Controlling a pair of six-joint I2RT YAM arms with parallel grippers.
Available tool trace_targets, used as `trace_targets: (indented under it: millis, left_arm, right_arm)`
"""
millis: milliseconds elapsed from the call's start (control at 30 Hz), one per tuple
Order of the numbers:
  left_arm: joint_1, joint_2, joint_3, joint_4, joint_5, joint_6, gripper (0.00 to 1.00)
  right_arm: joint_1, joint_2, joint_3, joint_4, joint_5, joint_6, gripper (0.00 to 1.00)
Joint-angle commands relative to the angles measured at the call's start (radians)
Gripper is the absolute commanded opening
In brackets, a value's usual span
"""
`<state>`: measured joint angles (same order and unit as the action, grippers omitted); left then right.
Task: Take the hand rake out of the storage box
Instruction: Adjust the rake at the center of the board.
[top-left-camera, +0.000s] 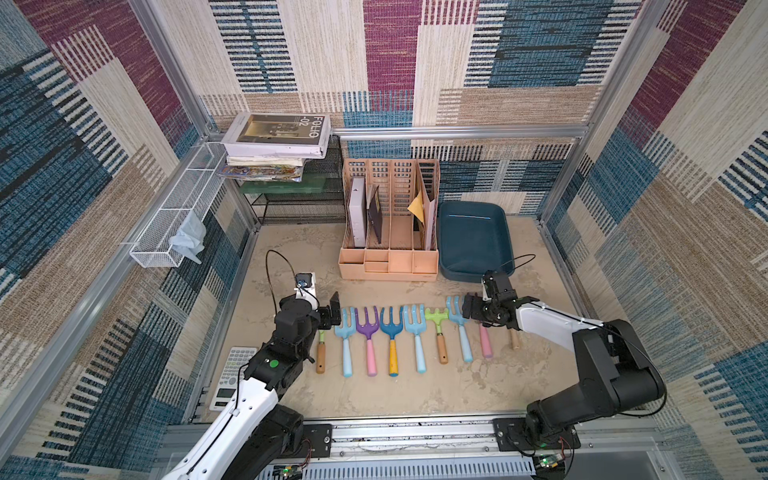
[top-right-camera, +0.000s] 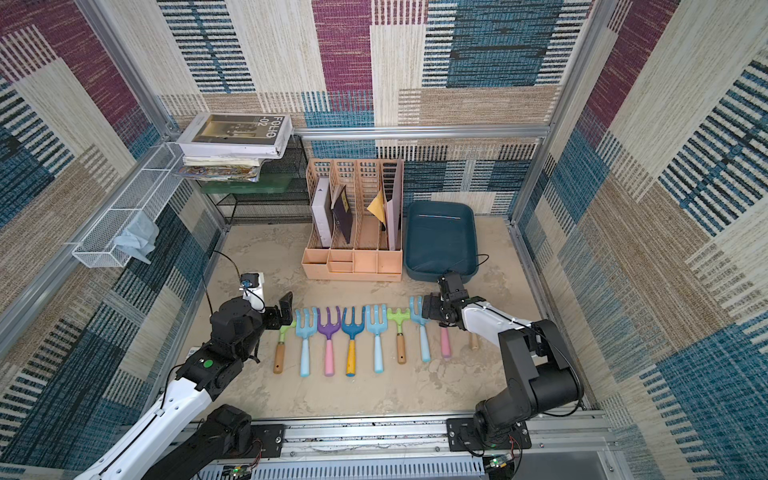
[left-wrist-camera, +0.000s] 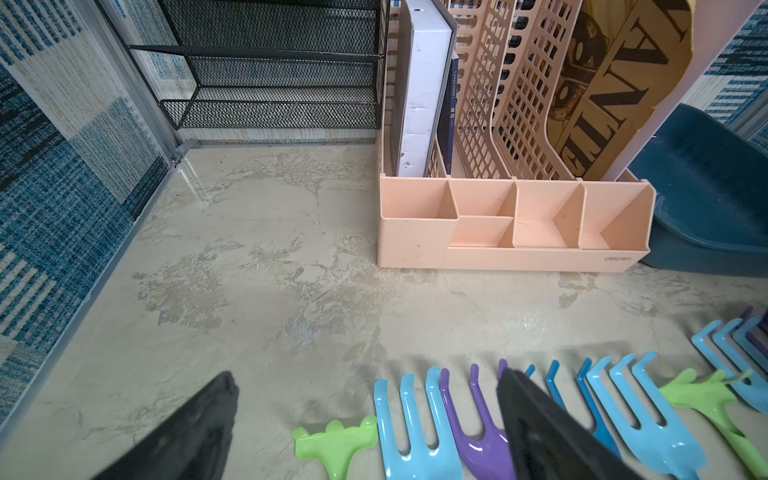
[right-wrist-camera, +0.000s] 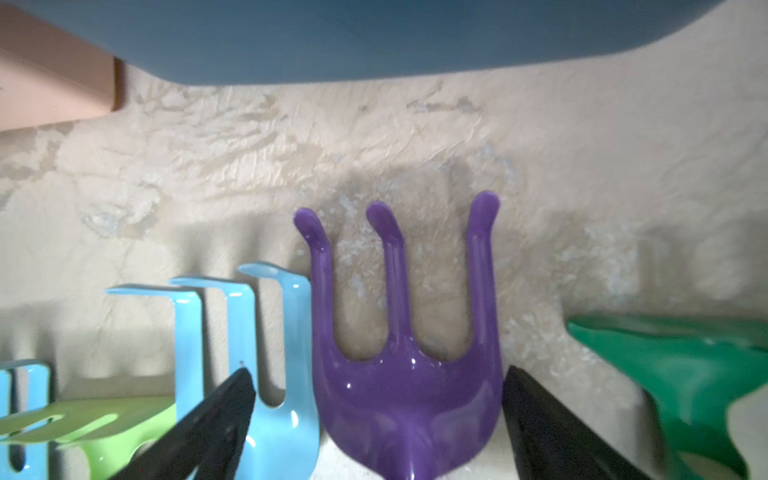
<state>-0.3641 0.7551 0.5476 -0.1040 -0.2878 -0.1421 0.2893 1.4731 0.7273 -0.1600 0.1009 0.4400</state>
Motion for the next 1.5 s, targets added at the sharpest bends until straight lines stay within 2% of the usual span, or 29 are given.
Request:
trace_targets:
  millis: [0, 167, 267, 400, 733, 1467]
  left_arm:
    - [0.003, 0.016, 0.004, 0.033, 0.0, 0.016, 0.99]
    - [0.008, 0.03, 0.014, 0.027, 0.011, 0.015, 0.99]
    - [0.011, 0.024, 0.006, 0.038, 0.016, 0.011, 0.99]
    - [0.013, 0.012, 0.0, 0.039, 0.019, 0.005, 0.99]
    - [0.013, -0.022, -0.021, 0.043, 0.021, 0.003, 0.99]
    - [0.015, -0.02, -0.025, 0.043, 0.018, 0.006, 0.99]
  right_arm:
    - [0.003, -0.091, 0.016, -0.028, 0.063, -0.019, 0.96]
    - [-0.047, -0.255, -0.034, -0.065, 0.132, -0.021, 0.96]
    - [-0.135, -0.26, -0.095, -0.044, 0.053, -0.032, 0.96]
    - [-0.22, -0.188, -0.109, 0.009, -0.071, -0.053, 0.96]
    - [-0.222, -0.011, -0.04, 0.085, -0.114, -0.063, 0.96]
    - [-0.172, 0.126, 0.0, 0.158, -0.174, -0.01, 0.95]
